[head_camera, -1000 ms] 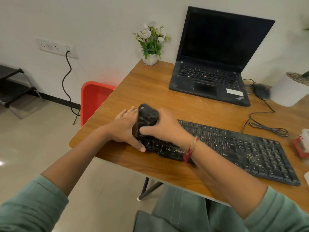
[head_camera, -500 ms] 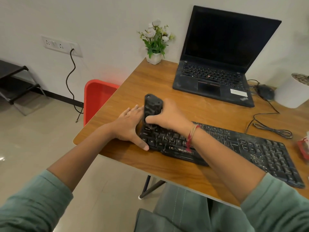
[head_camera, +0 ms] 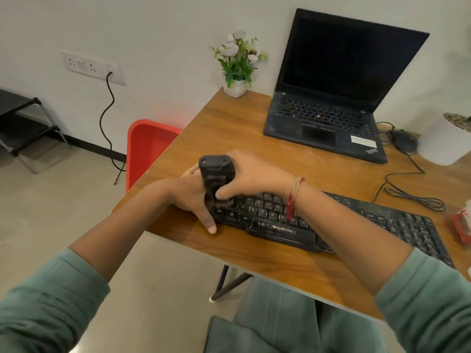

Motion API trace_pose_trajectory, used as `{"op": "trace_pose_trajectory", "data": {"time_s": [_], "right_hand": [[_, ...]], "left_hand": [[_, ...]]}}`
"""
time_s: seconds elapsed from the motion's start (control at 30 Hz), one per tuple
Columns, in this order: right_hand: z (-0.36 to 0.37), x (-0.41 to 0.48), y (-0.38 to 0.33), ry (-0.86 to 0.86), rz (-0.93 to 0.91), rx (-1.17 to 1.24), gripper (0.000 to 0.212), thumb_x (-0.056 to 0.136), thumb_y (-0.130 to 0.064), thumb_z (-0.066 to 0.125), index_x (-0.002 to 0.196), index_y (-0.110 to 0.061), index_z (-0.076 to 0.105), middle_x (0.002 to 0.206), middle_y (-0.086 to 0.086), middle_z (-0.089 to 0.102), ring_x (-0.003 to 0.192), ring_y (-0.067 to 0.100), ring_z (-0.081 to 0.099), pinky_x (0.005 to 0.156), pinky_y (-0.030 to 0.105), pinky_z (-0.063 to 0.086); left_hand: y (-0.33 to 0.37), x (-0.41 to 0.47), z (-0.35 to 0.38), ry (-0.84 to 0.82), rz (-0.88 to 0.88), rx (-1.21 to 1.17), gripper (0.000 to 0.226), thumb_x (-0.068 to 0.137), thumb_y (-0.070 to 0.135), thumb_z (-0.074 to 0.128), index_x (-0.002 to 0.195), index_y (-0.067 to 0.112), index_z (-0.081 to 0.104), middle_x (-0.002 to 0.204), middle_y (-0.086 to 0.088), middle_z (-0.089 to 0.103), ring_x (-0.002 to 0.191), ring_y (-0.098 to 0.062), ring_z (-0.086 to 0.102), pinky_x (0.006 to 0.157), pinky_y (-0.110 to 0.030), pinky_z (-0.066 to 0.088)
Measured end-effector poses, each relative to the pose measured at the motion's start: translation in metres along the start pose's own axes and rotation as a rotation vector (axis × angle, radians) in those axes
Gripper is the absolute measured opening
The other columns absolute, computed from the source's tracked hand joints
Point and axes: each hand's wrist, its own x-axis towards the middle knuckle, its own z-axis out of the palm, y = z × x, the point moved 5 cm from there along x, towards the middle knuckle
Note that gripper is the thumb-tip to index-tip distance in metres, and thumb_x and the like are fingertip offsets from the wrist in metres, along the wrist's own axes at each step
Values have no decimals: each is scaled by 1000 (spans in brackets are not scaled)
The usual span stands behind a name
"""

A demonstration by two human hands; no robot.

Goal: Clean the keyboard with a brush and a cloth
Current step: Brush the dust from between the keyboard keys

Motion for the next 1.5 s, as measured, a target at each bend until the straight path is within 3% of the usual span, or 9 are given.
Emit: {"op": "trace_pose_trajectory", "data": {"time_s": [0.1, 0.27, 0.53, 0.67, 0.77, 0.93, 1.1, 1.3, 1.5], "right_hand": [[-10, 5, 5, -14, -2, -57, 27, 67, -22, 79, 81, -18, 57, 70, -8, 58, 59, 8, 51, 54, 25, 41], [2, 1, -14, -246, -170, -74, 35, 69, -17, 79, 93, -34, 59, 80, -7, 65, 65, 4, 57, 55, 20, 46], [10, -1, -10, -297, -165, -55, 28, 70, -20, 79, 90, -19, 60, 80, -2, 66, 69, 12, 59, 64, 34, 51], [-16, 4, 10, -109, -48, -65, 36, 70, -20, 78, 99, -8, 59, 92, 9, 67, 82, 26, 62, 75, 48, 52], [2, -5, -1, -173, -96, 14, 29, 71, -17, 78, 92, -18, 59, 84, -3, 63, 71, 6, 57, 68, 30, 51], [-3, -15, 12, -71, -40, 93, 34, 75, -18, 77, 102, -10, 59, 92, 4, 67, 80, 17, 63, 72, 36, 54], [17, -31, 7, 61, -65, 206, 37, 71, -21, 78, 103, -24, 59, 93, 2, 67, 83, 21, 62, 71, 33, 52], [-10, -36, 44, 289, 195, 194, 30, 72, -19, 75, 89, 0, 60, 72, 8, 62, 61, 20, 57, 51, 30, 43], [7, -48, 34, 161, 144, 243, 27, 70, -14, 76, 84, 3, 61, 73, 20, 65, 58, 21, 55, 52, 38, 44]], "left_hand": [[3, -2, -1, 35, -13, 30, 146, 27, 79, 75, 150, 35, 11, 157, 9, 8, 140, -7, 3, 112, -26, -5], [10, -7, -2, -84, -147, 19, 102, 71, 41, 80, 151, 26, 18, 157, 1, 21, 146, -19, 15, 115, -28, 10], [16, -16, -1, -131, -163, 3, 129, 47, 67, 76, 152, 26, 14, 159, 0, 18, 146, -18, 12, 113, -25, 11], [6, -6, -5, 53, -13, 30, 154, 20, 91, 60, 152, 32, 5, 160, 7, 1, 133, 6, 3, 109, -24, -9], [-1, -3, 1, -49, 4, 26, 164, 7, 98, 49, 152, 33, 9, 156, 14, 2, 141, -1, -12, 109, -24, -13], [-4, 7, -1, 90, 11, 76, 134, 55, 59, 86, 153, 32, -1, 158, 15, -8, 139, -2, -20, 108, -29, -23], [-13, 14, 4, 64, 27, 115, 142, 45, 77, 76, 153, 34, -5, 156, 14, -18, 140, -6, -25, 107, -31, -26], [-17, 17, 2, 116, 20, 76, 149, 47, 65, 86, 151, 32, -17, 162, 4, -16, 146, -12, -22, 118, -41, -18], [-17, 18, 1, 111, 22, 97, 150, 48, 64, 86, 150, 33, -19, 161, 4, -18, 145, -12, -23, 118, -41, -18]]}}
